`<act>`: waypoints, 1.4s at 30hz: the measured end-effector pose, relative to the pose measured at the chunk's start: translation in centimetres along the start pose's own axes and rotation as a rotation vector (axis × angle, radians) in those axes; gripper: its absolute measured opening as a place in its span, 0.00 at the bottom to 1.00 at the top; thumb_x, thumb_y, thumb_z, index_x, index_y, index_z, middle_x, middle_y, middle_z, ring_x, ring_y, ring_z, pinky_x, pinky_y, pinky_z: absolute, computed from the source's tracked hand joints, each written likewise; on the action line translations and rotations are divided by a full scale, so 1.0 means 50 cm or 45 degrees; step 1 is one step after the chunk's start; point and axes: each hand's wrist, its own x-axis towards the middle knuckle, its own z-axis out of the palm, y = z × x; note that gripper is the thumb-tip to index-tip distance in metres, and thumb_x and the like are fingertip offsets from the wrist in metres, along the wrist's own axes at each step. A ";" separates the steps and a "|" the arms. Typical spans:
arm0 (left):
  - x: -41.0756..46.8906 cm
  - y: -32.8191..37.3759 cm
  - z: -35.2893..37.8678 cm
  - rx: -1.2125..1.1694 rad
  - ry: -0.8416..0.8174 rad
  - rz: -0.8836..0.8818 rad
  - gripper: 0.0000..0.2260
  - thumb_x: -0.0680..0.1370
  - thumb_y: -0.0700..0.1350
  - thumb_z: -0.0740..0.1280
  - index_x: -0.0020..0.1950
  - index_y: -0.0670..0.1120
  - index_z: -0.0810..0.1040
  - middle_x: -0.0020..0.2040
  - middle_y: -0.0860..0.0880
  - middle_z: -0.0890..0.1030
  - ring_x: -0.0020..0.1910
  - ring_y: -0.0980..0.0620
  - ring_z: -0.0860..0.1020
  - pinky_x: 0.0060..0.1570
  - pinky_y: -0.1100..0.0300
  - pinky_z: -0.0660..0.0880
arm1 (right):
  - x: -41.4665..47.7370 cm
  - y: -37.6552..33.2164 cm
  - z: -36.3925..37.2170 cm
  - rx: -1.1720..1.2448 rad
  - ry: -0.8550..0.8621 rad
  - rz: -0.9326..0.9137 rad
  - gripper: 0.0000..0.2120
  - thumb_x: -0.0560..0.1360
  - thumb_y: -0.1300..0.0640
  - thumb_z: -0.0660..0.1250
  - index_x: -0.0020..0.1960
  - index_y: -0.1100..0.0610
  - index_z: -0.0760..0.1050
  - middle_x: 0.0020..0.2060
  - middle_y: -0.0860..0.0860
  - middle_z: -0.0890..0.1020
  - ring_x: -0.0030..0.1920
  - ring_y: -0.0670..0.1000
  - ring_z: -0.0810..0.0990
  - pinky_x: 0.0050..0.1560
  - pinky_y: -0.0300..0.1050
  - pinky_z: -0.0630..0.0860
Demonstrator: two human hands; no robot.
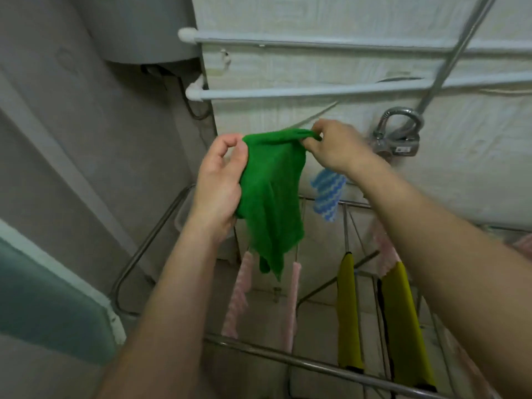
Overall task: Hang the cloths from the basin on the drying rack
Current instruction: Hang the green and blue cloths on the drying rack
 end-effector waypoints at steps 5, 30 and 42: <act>0.031 -0.124 -0.032 0.236 0.057 -0.141 0.07 0.80 0.40 0.61 0.48 0.52 0.72 0.38 0.51 0.80 0.34 0.51 0.78 0.32 0.57 0.75 | 0.088 0.026 0.098 0.137 -0.292 0.200 0.09 0.76 0.59 0.61 0.48 0.61 0.80 0.37 0.55 0.86 0.42 0.53 0.85 0.52 0.50 0.80; 0.081 -0.227 -0.160 1.090 -0.245 -0.705 0.43 0.71 0.32 0.66 0.77 0.58 0.48 0.71 0.52 0.66 0.63 0.54 0.71 0.62 0.59 0.72 | 0.235 -0.015 0.343 0.196 -0.105 -0.072 0.17 0.74 0.65 0.61 0.60 0.56 0.78 0.56 0.56 0.81 0.56 0.56 0.79 0.56 0.41 0.71; 0.031 -0.394 -0.199 1.673 0.011 -0.717 0.15 0.75 0.37 0.62 0.60 0.46 0.78 0.62 0.45 0.76 0.59 0.46 0.74 0.60 0.55 0.72 | 0.259 0.060 0.434 -0.502 -1.029 -0.108 0.07 0.74 0.58 0.68 0.46 0.63 0.78 0.38 0.55 0.78 0.37 0.52 0.76 0.39 0.41 0.71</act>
